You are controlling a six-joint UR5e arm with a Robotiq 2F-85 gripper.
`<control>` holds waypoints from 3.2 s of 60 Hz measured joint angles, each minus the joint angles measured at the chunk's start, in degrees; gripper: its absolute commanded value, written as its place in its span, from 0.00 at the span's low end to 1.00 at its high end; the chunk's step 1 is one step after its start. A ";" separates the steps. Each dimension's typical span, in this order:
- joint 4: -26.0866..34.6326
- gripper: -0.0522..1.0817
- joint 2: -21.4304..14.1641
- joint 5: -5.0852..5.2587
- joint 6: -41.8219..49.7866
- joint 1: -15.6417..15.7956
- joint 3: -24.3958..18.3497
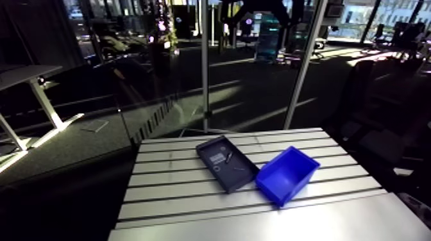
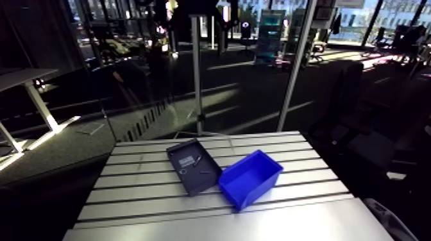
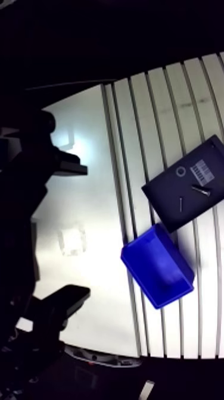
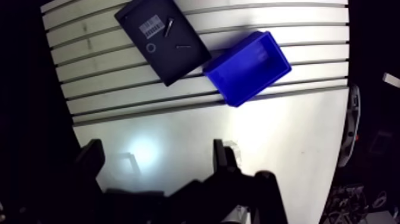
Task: Pick up the M10 bolt from the tray and put it into the blue bin.
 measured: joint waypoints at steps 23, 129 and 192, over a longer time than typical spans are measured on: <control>-2.43 0.05 0.45 -0.11 1.94 -0.15 2.39; -32.19 0.05 13.09 -0.14 11.50 0.94 19.44; -36.23 0.20 20.79 -0.65 14.24 3.73 19.76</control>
